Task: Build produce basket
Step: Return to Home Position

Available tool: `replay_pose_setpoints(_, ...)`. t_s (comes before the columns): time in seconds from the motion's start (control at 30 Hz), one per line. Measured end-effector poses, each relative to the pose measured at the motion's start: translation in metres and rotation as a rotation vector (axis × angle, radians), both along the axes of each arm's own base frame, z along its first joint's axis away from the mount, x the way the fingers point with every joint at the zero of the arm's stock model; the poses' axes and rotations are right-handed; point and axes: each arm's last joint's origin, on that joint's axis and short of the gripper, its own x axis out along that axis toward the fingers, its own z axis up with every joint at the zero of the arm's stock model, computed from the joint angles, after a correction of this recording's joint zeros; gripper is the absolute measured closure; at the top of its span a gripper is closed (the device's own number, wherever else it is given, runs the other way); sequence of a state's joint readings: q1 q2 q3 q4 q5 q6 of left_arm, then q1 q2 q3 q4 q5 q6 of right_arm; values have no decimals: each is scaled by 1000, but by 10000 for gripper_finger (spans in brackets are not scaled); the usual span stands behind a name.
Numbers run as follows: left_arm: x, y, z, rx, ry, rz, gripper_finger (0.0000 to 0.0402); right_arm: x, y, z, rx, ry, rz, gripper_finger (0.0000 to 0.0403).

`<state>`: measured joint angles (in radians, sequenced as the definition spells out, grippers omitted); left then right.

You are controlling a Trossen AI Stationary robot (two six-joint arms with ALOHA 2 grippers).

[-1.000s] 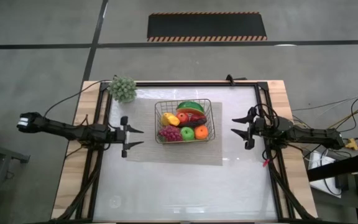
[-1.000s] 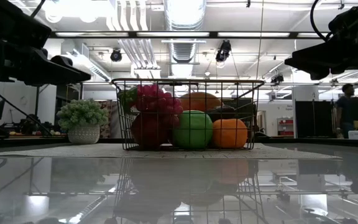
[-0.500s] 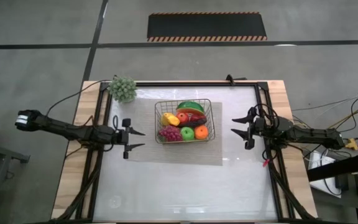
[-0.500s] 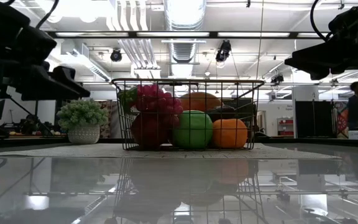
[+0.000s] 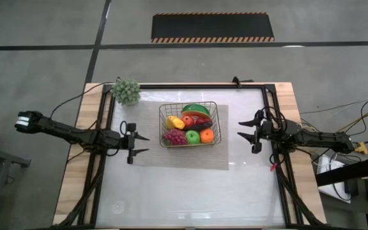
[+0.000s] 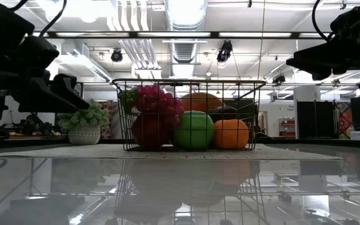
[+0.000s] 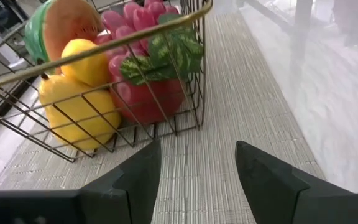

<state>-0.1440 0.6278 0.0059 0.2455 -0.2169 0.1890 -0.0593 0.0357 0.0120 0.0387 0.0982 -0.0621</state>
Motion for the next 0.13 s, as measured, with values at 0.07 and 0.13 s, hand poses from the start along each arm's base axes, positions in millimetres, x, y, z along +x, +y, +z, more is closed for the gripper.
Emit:
replay_pose_setpoints(0.07,0,0,-2,2,15,0,213,0,0,0,0,0,0,202)
replay_pose_setpoints(0.13,1,0,-3,5,31,0,213,0,0,0,0,0,0,202)
